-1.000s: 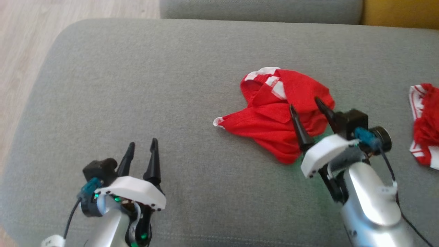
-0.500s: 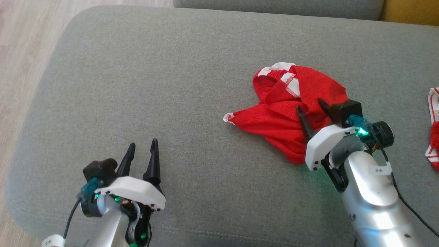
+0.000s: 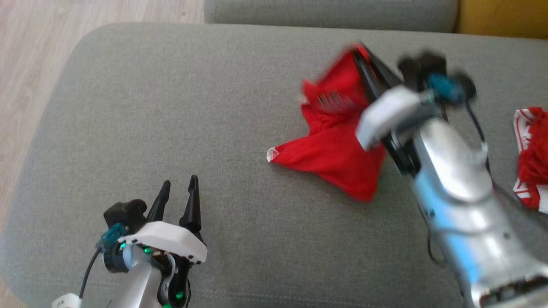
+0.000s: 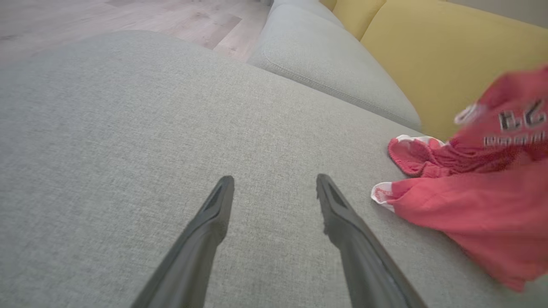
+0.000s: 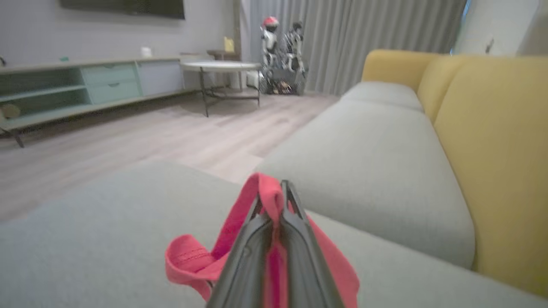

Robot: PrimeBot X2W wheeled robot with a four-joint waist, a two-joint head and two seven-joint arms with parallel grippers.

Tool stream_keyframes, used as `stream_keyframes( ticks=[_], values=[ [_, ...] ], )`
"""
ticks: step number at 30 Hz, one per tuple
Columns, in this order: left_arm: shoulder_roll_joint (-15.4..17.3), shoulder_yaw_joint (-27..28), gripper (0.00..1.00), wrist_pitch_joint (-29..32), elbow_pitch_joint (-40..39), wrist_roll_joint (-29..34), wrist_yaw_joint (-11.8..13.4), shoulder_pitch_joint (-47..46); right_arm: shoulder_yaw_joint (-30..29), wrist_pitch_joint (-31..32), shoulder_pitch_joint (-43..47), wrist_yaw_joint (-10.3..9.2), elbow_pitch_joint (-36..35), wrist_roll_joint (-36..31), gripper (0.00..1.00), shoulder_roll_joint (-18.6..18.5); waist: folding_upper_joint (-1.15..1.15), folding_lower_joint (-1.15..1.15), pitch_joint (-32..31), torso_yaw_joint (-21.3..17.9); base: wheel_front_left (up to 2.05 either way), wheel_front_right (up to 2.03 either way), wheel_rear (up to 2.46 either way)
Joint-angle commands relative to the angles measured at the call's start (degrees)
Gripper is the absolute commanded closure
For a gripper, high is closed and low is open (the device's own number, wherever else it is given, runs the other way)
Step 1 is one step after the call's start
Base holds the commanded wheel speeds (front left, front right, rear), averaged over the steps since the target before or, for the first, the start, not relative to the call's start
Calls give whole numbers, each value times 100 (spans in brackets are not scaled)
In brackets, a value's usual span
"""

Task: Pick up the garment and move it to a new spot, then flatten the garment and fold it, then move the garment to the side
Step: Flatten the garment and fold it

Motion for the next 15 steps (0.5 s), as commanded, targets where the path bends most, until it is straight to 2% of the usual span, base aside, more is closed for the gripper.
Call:
stream_keyframes(
  ticks=[1,6,9,12,15],
  values=[
    [21,165,0,-36,-160,-60,-6,-218,328,-46,-533,11,-345,280,100,75,0,0,-59,-22,0,0,0],
    [20,74,0,-36,-191,-167,35,-187,1052,-134,-1513,11,-789,1504,100,75,0,0,-136,6,0,0,0],
    [20,66,0,-36,-211,-202,59,-155,1139,-254,-1878,11,-894,1893,100,75,0,0,-150,15,0,0,0],
    [20,76,0,-36,-242,-231,89,-106,965,-549,-2275,11,-841,2234,100,75,0,0,-155,33,0,0,0],
    [20,93,0,-36,-269,-241,101,-75,450,-806,-2383,11,-485,2352,100,62,0,0,-141,48,0,0,0]
  ],
)
